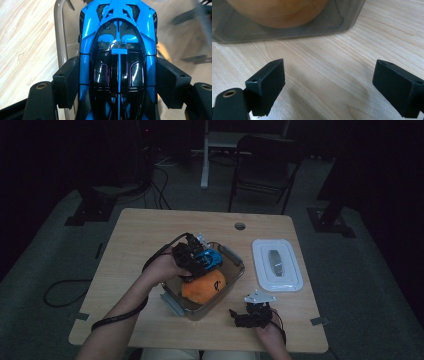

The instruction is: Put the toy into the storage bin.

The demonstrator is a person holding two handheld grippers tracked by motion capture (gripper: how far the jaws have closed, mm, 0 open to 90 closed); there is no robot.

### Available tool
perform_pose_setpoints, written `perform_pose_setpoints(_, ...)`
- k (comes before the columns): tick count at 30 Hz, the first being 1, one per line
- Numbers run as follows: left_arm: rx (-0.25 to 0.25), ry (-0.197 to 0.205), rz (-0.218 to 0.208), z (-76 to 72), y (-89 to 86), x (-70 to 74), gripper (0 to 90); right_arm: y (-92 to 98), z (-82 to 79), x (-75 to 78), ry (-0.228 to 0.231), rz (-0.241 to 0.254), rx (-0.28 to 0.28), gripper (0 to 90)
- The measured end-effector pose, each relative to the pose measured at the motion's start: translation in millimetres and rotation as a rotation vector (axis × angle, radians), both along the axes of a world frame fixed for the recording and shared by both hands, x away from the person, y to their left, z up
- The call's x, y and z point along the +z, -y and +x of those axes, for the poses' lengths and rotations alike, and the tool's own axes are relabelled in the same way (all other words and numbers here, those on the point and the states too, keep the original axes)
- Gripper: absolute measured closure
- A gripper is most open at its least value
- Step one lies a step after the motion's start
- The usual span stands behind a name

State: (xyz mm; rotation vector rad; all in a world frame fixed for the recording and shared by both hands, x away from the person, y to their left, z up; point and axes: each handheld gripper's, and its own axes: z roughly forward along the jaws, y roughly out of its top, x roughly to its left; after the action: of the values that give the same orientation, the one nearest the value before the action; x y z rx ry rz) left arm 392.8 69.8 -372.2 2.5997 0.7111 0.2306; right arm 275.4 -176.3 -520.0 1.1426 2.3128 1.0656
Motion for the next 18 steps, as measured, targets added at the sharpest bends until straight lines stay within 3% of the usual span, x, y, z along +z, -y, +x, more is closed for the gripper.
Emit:
perform_pose_setpoints(6,0.005,0.005,0.004,3.5,1.3,-9.4,28.7,0.3,0.1,-0.2,-0.002,0.001,0.002,10.5)
perform_pose_setpoints(8,0.008,-0.01,-0.003,4.1,1.5,-10.0,28.5,0.2,0.1,-0.3,-0.003,0.001,0.003,10.5)
perform_pose_setpoints(11,0.006,0.011,0.007,1.2,2.7,-11.2,27.3,0.1,0.2,-0.4,-0.005,0.0,0.005,10.5)
perform_pose_setpoints(14,0.002,0.012,-0.039,-1.8,-2.1,-3.2,19.3,0.3,0.3,-0.4,-0.006,0.001,0.005,10.5)
perform_pose_setpoints(18,0.013,0.029,-0.054,-4.8,-9.4,4.2,19.2,0.1,0.4,-0.4,-0.005,-0.001,0.005,10.5)
